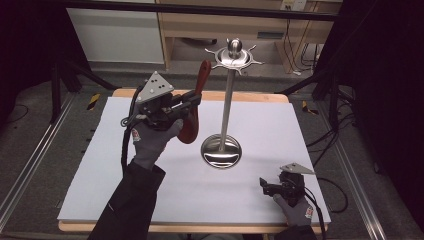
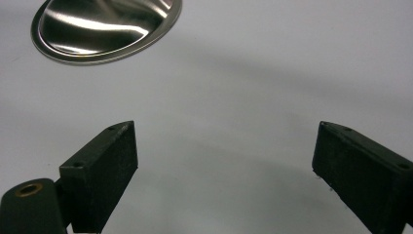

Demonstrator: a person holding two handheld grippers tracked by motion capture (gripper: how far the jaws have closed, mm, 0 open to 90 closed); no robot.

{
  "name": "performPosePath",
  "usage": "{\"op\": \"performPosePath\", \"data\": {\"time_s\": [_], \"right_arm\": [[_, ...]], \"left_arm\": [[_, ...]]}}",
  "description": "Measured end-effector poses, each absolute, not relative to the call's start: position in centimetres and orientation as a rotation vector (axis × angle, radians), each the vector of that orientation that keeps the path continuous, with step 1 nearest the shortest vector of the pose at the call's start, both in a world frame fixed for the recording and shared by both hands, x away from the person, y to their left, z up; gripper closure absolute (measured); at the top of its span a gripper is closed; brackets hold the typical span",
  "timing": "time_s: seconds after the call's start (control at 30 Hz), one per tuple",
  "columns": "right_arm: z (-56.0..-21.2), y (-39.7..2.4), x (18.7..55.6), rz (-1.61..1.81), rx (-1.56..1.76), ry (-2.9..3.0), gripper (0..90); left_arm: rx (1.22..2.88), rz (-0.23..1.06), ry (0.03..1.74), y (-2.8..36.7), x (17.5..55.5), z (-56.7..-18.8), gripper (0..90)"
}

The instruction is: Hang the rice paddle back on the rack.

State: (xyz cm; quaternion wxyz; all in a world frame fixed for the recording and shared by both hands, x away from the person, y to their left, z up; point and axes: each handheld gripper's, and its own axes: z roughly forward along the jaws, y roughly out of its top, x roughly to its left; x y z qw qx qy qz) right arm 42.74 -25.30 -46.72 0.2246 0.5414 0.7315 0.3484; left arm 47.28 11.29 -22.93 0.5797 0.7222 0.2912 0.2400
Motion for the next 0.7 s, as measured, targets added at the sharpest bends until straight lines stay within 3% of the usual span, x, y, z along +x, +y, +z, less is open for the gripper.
{"op": "performPosePath", "data": {"time_s": [0.7], "right_arm": [[-46.7, -25.3, 42.7, 0.963, 1.494, 2.019, 9.7]], "left_arm": [[1.713, 0.552, 0.674, 10.0, 48.3, -23.1, 78.3]]}}
